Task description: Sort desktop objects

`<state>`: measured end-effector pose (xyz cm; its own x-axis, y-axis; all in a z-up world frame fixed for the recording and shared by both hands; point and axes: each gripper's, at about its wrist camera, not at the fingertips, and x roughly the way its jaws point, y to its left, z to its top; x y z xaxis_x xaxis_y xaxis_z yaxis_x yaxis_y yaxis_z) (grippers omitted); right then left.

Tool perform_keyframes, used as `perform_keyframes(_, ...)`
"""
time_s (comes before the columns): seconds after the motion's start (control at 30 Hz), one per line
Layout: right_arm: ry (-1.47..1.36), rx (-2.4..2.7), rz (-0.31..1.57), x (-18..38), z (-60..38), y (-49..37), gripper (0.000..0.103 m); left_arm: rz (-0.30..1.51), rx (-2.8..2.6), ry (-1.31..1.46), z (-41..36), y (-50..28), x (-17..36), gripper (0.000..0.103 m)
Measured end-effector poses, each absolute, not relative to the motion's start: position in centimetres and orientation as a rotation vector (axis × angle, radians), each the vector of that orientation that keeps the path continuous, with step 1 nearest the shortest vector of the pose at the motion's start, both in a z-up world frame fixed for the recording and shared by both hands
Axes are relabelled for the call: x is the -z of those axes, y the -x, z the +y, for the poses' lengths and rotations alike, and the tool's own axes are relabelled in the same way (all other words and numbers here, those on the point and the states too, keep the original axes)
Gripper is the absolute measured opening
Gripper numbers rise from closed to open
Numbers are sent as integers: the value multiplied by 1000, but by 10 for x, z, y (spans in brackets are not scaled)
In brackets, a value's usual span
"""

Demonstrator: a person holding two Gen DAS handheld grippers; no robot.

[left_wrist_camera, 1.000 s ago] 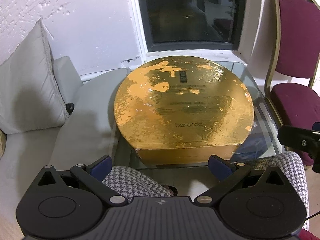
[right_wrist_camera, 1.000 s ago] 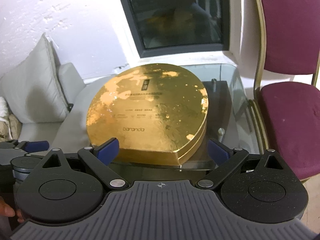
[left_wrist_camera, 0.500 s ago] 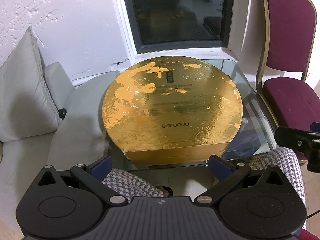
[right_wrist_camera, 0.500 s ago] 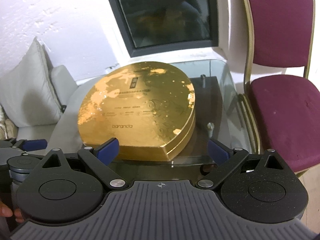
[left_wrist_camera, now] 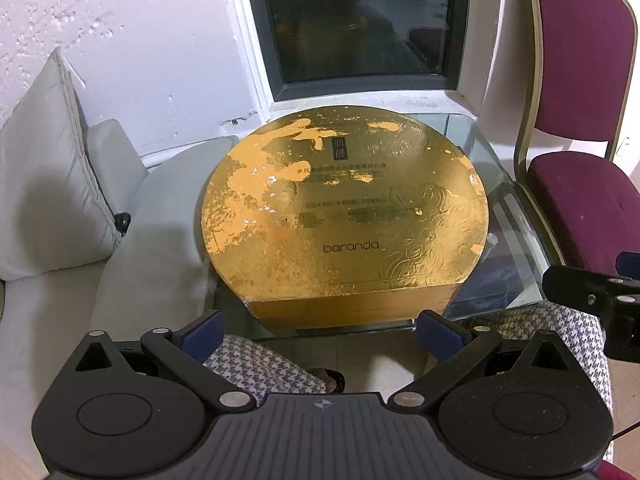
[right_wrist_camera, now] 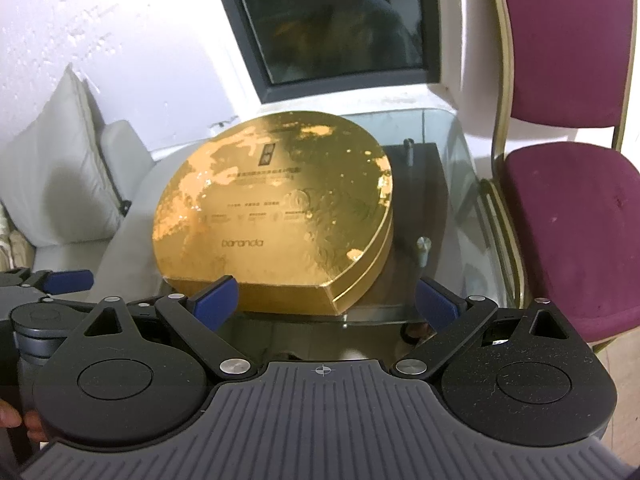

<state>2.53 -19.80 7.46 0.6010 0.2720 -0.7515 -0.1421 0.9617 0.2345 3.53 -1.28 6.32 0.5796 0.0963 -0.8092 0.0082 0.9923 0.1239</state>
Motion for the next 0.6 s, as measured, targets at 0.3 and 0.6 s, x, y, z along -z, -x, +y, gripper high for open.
perform_keyframes(0.3, -159, -245, 912, -70, -199, -29, 98, 972, -59, -118, -16, -44, -59, 102)
perform_keyframes(0.6, -164, -244, 928, -67, -200, -34, 98, 983, -53, -127, -18, -49, -56, 102)
